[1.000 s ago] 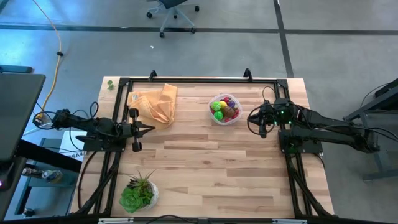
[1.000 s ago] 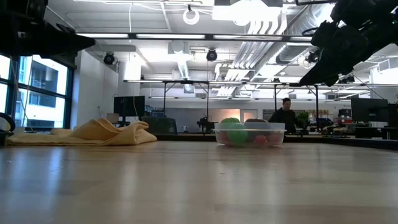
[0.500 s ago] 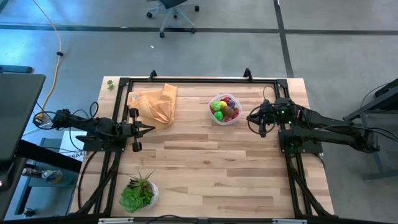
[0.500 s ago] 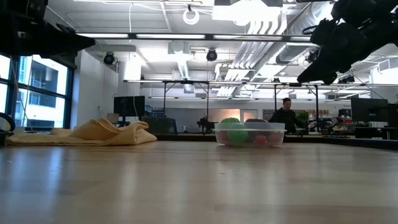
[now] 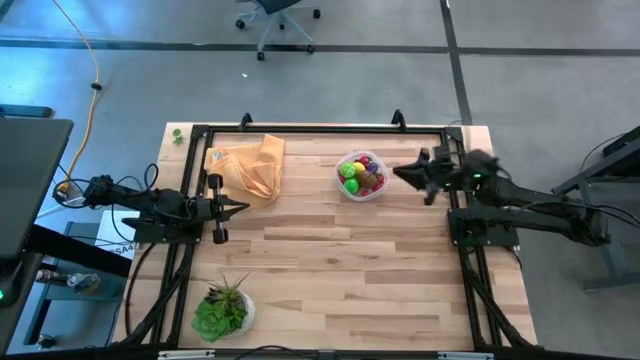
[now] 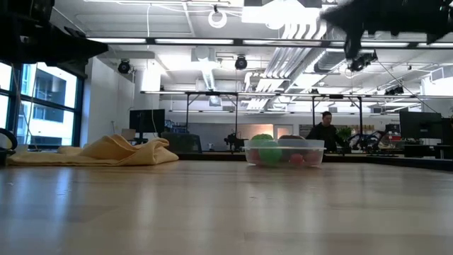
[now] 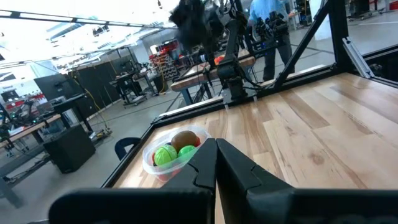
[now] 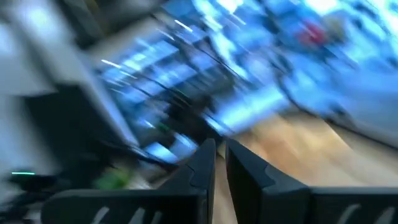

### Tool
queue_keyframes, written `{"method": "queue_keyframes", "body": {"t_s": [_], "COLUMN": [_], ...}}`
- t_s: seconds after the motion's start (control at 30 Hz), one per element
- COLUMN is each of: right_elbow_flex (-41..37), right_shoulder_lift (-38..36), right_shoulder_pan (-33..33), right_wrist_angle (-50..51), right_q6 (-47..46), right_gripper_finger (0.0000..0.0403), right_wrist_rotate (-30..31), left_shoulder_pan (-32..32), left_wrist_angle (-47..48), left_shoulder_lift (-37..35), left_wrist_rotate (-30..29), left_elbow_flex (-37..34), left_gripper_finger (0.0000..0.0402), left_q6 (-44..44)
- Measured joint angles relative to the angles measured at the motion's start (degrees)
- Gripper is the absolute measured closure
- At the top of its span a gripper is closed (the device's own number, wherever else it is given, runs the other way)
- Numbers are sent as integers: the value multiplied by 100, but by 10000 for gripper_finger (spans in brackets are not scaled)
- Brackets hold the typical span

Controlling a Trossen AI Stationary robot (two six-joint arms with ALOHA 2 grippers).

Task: Pick and placing Produce into tupperware
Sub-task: Return to Home Position

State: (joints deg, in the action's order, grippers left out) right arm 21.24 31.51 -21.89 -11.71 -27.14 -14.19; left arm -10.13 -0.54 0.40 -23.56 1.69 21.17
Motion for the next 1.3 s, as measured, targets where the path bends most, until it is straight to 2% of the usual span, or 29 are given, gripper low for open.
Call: {"method": "queue_keyframes", "body": {"t_s": [0.1,0.17,0.23,0.43,0.57,0.67,0.9,1.17,1.3], "right_elbow_flex": [210,448,592,441,333,142,-241,-1665,-2058], "right_shoulder_lift": [-148,-416,-804,-2113,-2707,-3078,-3041,-3049,-3053], "right_shoulder_pan": [-53,-56,-18,276,365,396,396,396,396], "right_wrist_angle": [-1002,-1053,-823,-301,386,526,382,-1095,-1320], "right_q6": [44,144,343,923,967,967,1066,753,647], "right_gripper_finger": [373,373,376,400,399,400,403,403,403], "right_wrist_rotate": [-795,-1154,-1257,-465,-199,-16,104,173,174], "left_shoulder_pan": [0,-1,0,0,0,0,0,0,0], "left_wrist_angle": [0,0,0,0,0,0,2,2,0], "left_shoulder_lift": [0,0,0,0,0,0,0,0,0], "left_wrist_rotate": [1,1,1,1,1,1,3,8,13], "left_elbow_flex": [0,1,1,2,2,2,2,2,2], "left_gripper_finger": [401,401,401,401,401,401,401,401,401], "left_q6": [0,0,0,0,-1,0,0,0,0]}}
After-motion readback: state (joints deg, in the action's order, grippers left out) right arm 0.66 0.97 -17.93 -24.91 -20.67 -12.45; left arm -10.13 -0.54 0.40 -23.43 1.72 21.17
